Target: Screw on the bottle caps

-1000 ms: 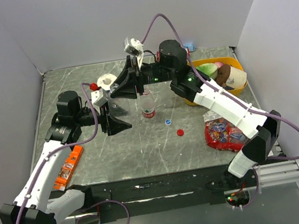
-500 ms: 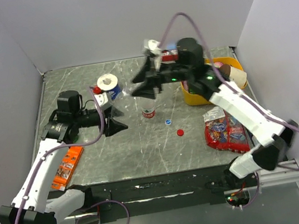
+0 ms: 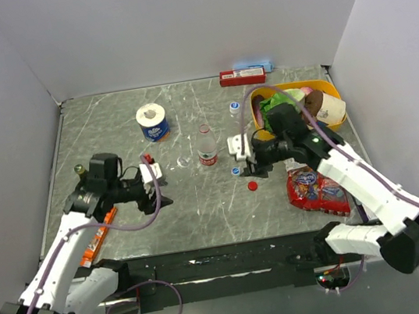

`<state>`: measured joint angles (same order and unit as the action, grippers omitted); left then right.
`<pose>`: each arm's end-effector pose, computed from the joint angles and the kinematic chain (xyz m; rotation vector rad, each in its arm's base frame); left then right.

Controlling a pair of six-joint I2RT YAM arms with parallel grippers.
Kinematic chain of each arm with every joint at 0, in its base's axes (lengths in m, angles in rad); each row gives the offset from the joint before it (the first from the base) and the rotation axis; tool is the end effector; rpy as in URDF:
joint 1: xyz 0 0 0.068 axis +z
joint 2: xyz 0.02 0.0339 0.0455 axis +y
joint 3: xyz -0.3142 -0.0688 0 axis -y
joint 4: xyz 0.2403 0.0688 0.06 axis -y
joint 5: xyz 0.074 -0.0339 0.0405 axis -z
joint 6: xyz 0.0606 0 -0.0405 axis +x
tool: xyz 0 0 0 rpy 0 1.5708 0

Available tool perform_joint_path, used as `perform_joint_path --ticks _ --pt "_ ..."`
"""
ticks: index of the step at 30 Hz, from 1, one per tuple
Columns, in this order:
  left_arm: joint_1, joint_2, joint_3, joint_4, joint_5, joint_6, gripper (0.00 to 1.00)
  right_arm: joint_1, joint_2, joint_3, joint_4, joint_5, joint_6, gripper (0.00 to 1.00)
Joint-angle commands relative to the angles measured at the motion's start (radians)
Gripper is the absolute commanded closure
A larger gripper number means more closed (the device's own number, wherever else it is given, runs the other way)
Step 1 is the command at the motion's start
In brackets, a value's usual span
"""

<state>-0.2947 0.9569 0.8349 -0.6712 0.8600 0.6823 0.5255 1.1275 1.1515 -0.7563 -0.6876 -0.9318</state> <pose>0.1440 -0.0917 0.3197 1.3439 1.6817 -0.7852 0.1657 0.1406 0.3823 -1.6784 1.3682 0.5575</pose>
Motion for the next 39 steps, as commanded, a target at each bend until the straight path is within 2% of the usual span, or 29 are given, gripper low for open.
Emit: perform_joint_path --ticks 1,2,6,11,15,19,27,33,39 --pt "-0.009 -0.136 -0.127 0.266 0.042 -0.171 0.99 -0.019 0.081 -0.042 -0.078 0.118 -0.353 0.42" --pt "-0.023 -0.158 -0.188 0.338 0.037 -0.231 0.99 -0.021 0.103 -0.044 -0.087 0.125 -0.393 0.45" --pt "-0.050 -0.214 -0.246 0.393 -0.029 -0.300 0.99 -0.028 0.198 -0.055 -0.101 0.151 -0.632 0.47" --pt "-0.050 -0.227 -0.224 0.380 -0.062 -0.340 0.99 -0.028 0.356 -0.015 -0.064 0.168 -0.708 0.47" --pt "-0.050 -0.236 -0.206 0.322 -0.073 -0.313 0.99 -0.028 0.457 0.028 -0.034 0.186 -0.815 0.44" --pt "-0.050 -0.233 -0.186 0.294 -0.081 -0.303 0.99 -0.027 0.572 0.091 -0.044 0.200 -0.855 0.44" --pt "-0.046 -0.214 -0.180 0.297 -0.090 -0.303 0.99 -0.028 0.699 0.180 -0.070 0.218 -0.917 0.43" --pt "-0.041 -0.208 -0.183 0.306 -0.095 -0.306 0.99 -0.028 0.752 0.217 -0.149 0.237 -0.949 0.44" --pt "-0.040 -0.201 -0.195 0.326 -0.096 -0.308 0.99 -0.030 0.772 0.217 -0.158 0.255 -0.952 0.44"
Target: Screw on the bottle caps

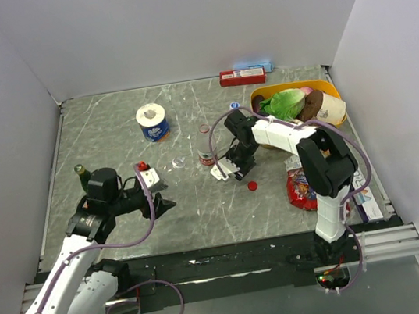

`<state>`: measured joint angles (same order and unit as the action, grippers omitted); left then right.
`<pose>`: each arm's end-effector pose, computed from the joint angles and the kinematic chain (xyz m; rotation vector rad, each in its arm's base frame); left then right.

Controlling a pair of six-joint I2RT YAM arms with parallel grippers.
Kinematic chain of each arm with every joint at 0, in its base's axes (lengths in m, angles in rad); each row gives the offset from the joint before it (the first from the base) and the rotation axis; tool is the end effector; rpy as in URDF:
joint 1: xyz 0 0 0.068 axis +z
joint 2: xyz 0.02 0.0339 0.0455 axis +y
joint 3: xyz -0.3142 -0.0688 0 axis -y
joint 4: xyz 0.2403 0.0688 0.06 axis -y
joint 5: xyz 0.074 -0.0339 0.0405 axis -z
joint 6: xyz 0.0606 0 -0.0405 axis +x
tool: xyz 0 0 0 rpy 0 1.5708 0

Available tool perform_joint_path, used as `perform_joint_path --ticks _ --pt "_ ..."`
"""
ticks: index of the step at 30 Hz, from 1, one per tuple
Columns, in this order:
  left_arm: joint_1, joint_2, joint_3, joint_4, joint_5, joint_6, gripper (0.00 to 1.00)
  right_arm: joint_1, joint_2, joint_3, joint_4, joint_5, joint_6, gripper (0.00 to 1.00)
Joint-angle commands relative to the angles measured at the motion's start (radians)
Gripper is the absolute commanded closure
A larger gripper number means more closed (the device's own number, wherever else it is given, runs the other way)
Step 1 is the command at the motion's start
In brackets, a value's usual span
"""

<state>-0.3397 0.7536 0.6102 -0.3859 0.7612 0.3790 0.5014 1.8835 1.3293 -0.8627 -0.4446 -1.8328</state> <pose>0.1172 -0.0857 0.2940 1.1189 1.6896 -0.7679 0.3139 0.2018 0.2098 -2.5257 1.0272 0.3548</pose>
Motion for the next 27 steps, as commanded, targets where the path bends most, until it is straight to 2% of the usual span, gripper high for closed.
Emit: perform_joint_path --ticks 1,27 --pt "0.007 0.003 0.026 0.044 0.003 -0.005 0.99 -0.006 0.019 0.038 -0.047 0.012 -0.049 0.44" --pt "0.007 0.013 0.006 0.076 0.000 -0.020 0.99 0.006 0.058 0.031 -0.010 0.017 0.000 0.52"
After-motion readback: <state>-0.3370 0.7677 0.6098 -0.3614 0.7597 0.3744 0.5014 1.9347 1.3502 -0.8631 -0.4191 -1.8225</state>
